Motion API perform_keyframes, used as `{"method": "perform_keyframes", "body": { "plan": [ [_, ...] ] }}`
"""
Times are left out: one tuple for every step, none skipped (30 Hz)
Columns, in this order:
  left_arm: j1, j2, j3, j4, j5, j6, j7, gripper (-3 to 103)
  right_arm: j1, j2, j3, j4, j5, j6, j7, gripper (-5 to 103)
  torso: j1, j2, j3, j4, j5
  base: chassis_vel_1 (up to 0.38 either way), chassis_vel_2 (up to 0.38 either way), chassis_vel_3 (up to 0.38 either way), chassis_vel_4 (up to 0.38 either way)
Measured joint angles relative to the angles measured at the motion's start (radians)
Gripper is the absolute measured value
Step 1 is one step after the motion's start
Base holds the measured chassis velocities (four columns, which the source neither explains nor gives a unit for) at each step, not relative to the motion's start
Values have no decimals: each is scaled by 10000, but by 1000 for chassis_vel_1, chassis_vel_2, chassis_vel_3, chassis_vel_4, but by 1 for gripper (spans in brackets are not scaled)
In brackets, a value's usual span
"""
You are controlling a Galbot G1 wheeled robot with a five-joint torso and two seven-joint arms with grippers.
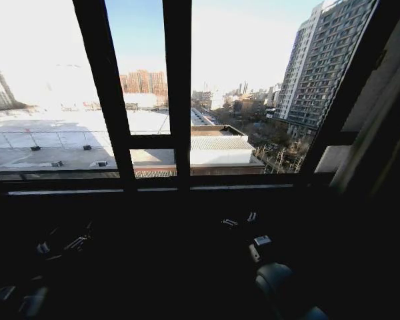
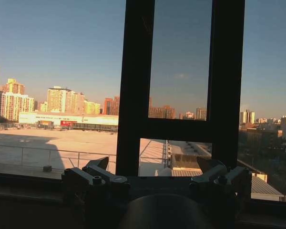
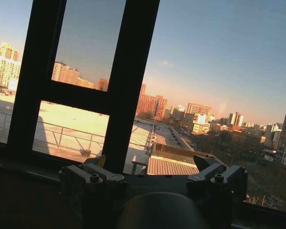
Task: Open the curtains by pulling them apart, changing their state from closed to fully open.
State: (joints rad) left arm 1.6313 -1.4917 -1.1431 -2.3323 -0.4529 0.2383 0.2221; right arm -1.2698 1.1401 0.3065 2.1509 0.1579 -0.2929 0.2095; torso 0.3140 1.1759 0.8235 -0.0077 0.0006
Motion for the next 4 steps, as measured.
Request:
{"method": "perform_keyframes", "body": {
  "plan": [
    [11,-24,3,0,-2,0,-1,100,0,-7,-1,0,0,0,0,100,-4,2,-1,0,-3,0,0,0,0],
    [16,-35,10,0,-3,-2,-2,100,0,-13,-3,3,0,0,0,100,-5,2,-1,0,-3,0,0,0,0],
    [16,-41,17,-1,-3,-13,-2,100,-1,-17,-2,5,0,0,0,100,-4,3,-1,0,-3,0,0,0,0],
    [16,-41,17,-1,-3,-13,-2,100,-1,-17,-2,5,0,0,0,100,-4,3,-1,0,-3,0,0,0,0]
  ]
}}
